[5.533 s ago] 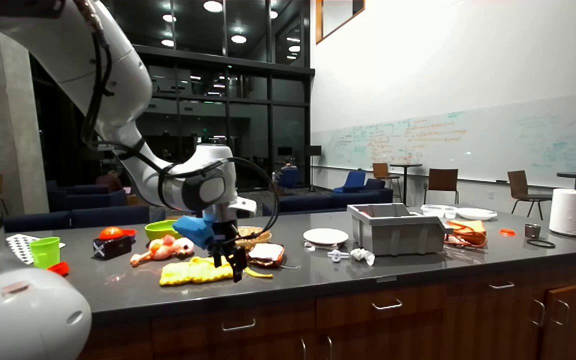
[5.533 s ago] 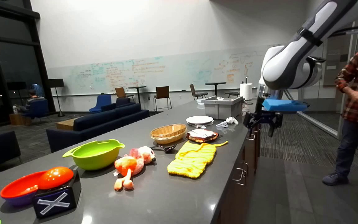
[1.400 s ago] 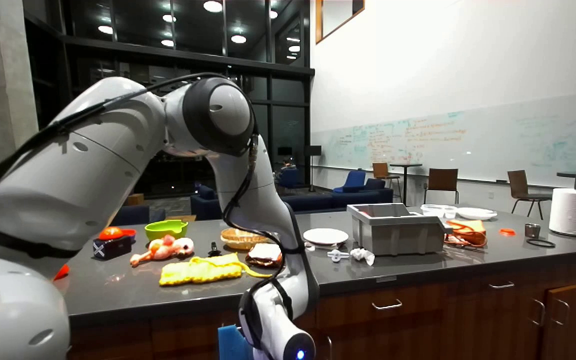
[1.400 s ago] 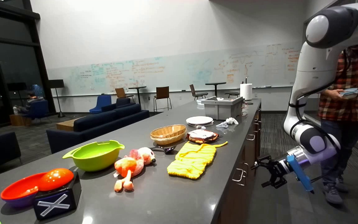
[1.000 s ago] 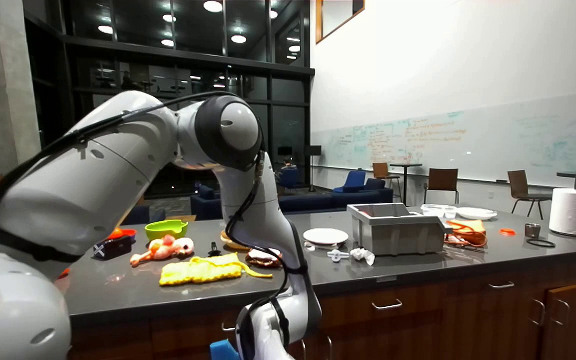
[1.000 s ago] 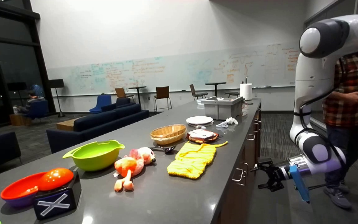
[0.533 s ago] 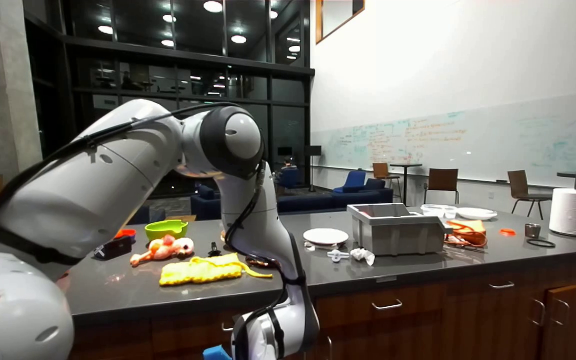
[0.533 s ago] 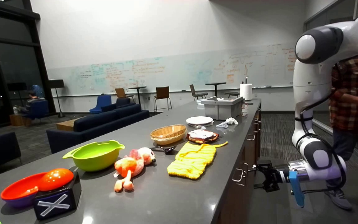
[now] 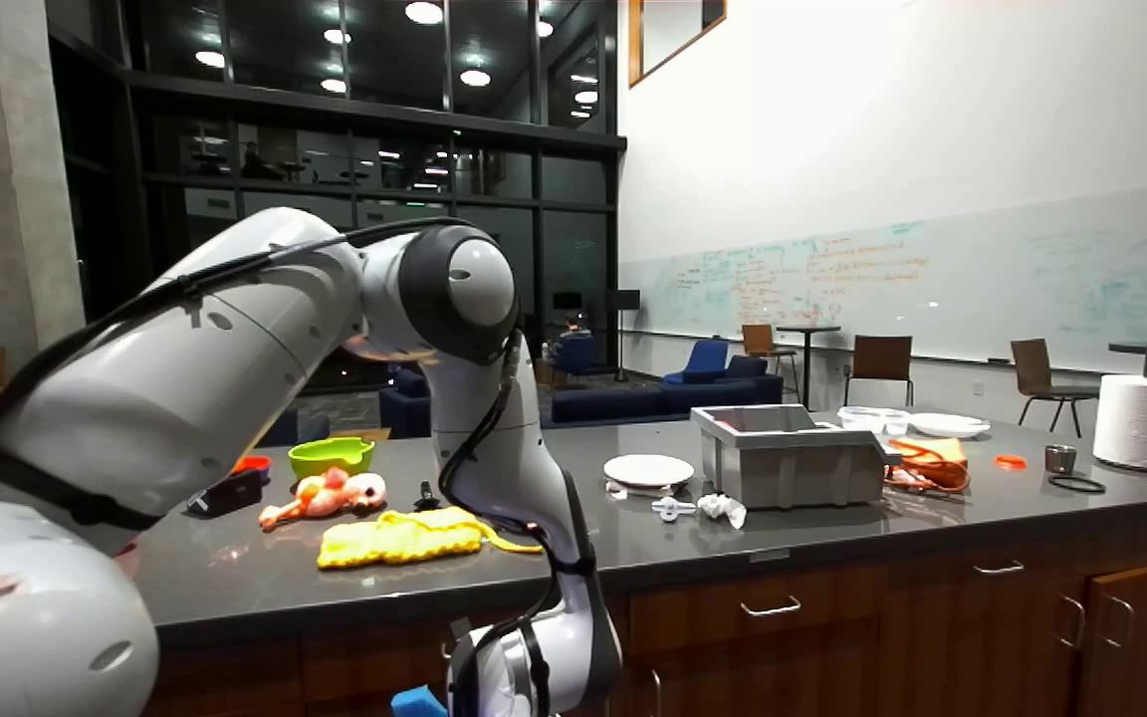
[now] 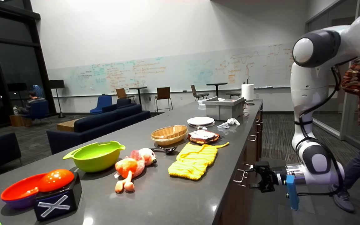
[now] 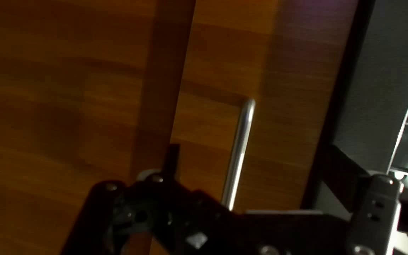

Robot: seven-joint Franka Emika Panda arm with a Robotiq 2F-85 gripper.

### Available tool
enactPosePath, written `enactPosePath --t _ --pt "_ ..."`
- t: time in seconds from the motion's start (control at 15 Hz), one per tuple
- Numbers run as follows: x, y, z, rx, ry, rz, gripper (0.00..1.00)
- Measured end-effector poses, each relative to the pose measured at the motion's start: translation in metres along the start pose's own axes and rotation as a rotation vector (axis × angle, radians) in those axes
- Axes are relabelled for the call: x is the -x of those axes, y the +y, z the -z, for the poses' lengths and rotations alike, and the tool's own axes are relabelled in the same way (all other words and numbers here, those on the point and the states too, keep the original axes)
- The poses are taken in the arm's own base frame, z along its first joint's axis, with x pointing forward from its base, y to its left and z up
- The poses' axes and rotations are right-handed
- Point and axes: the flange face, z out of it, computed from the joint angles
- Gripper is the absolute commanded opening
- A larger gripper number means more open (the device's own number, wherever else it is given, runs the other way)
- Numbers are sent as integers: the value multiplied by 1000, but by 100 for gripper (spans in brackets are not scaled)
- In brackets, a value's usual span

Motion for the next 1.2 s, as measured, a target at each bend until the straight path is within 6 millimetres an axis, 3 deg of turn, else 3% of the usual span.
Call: enactPosePath --t 0.53,0.6,0.67,0.73,0.8,0.93,1.2 --pt "4 -3 -14 -22 30 22 100" --pt "4 -3 -16 -21 35 24 96" --pt "4 -4 -17 -22 38 25 88" --pt "4 -4 -19 -22 42 26 73" --pt "4 -4 -20 -22 44 27 71" --pt "4 -3 -23 -22 43 29 57" --pt "4 -2 -24 -23 41 30 23"
